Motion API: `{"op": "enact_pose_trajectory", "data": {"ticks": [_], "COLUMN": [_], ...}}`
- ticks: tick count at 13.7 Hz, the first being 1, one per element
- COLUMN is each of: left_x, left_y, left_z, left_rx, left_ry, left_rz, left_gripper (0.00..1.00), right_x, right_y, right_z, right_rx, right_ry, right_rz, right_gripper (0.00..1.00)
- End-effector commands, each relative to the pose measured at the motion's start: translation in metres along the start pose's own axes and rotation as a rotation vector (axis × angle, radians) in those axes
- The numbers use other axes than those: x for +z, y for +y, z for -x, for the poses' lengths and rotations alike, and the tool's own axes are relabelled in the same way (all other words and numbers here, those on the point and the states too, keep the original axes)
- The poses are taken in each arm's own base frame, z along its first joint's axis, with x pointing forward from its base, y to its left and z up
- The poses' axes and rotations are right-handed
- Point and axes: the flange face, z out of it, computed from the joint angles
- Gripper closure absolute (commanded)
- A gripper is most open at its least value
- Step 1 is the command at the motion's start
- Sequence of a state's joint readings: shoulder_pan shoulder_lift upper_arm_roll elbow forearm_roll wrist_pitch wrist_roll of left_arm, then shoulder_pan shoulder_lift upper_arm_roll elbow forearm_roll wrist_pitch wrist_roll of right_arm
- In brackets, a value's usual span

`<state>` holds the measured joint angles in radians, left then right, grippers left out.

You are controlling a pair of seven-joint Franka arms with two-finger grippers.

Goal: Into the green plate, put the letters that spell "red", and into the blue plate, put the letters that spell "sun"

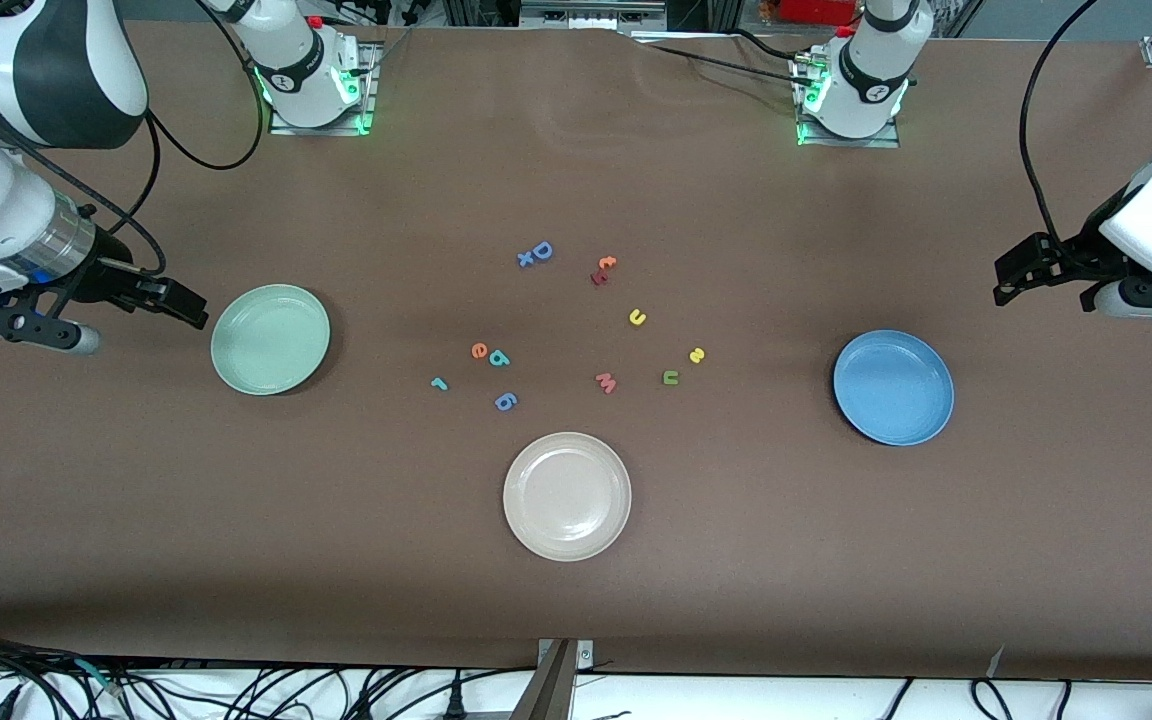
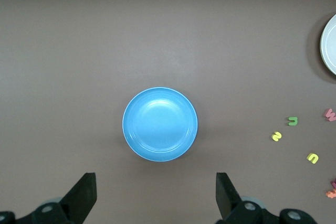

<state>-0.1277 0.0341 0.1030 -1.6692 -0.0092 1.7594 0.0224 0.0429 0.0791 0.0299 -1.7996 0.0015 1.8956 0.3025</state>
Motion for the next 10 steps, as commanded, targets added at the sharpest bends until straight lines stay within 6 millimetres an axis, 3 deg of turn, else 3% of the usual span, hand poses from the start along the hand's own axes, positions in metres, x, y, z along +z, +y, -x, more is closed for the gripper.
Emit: {"op": "enact_pose_trajectory", "data": {"ticks": [1, 10], "left_x": [-0.0025, -0.0024], "left_y": [-0.0005, 0.0021], "left_z": [0.0029, 0.0031], "left_rx": [0.004, 0.007], "left_ry": [-0.004, -0.006], "left_rz": [-0.002, -0.002], "left_gripper": [0.0, 0.0], "right_x": [-0.0067, -0.0099], "right_y": [0.002, 0.0009], "right_z": [0.0073, 0.0063], "right_rx": [0.005, 0.005], "right_ry": [-0.003, 0.002], "right_rz": [-0.004, -0.004], "right_gripper": [0.0, 0.0]}}
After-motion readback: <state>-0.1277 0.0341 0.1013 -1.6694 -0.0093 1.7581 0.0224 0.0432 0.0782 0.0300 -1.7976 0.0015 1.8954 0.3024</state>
